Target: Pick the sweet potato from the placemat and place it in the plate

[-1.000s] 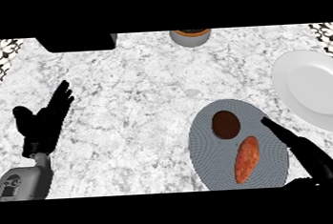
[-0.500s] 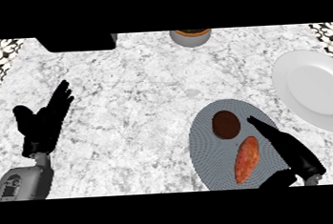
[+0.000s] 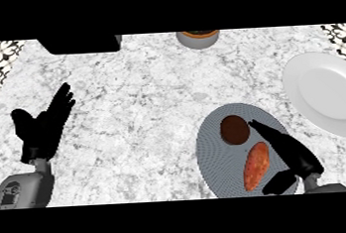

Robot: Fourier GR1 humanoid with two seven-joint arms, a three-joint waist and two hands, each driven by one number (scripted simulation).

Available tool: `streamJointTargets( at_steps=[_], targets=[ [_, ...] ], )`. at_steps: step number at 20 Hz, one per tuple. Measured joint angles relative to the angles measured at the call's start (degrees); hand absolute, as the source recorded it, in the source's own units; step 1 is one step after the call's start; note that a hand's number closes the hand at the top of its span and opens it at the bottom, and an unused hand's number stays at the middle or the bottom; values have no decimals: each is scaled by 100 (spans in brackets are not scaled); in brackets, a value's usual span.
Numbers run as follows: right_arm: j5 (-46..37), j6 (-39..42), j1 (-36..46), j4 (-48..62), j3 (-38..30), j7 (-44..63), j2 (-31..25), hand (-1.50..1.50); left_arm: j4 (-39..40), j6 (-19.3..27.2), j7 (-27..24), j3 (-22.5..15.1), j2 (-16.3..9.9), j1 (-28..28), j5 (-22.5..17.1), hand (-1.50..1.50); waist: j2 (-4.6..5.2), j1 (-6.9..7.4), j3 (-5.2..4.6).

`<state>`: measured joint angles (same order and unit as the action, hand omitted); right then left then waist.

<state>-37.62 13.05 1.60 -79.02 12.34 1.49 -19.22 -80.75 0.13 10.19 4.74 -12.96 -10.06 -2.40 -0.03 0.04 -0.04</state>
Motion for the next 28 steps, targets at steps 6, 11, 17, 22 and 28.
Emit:
streamJointTargets(
  at_steps=[6,11,17,22,28],
  targets=[
    [-281,202,44,-35,220,-288,1,150,67,59,-55,-33,127,-1,123,0,-34,-11,-49],
    [-417,205,117,-41,248,-331,181,150,45,25,-51,11,152,6,114,0,-44,-18,-67],
    [-595,-222,-193,-478,161,-382,324,150,-66,19,-37,2,171,94,189,0,-31,-27,-37],
    [-1133,-828,878,236,-150,570,863,150,-40,15,33,-43,233,-33,195,0,15,82,-6],
    [-1956,-1854,2306,856,-609,1833,1243,150,-44,-13,10,-64,244,-61,201,0,33,153,2]
  ],
)
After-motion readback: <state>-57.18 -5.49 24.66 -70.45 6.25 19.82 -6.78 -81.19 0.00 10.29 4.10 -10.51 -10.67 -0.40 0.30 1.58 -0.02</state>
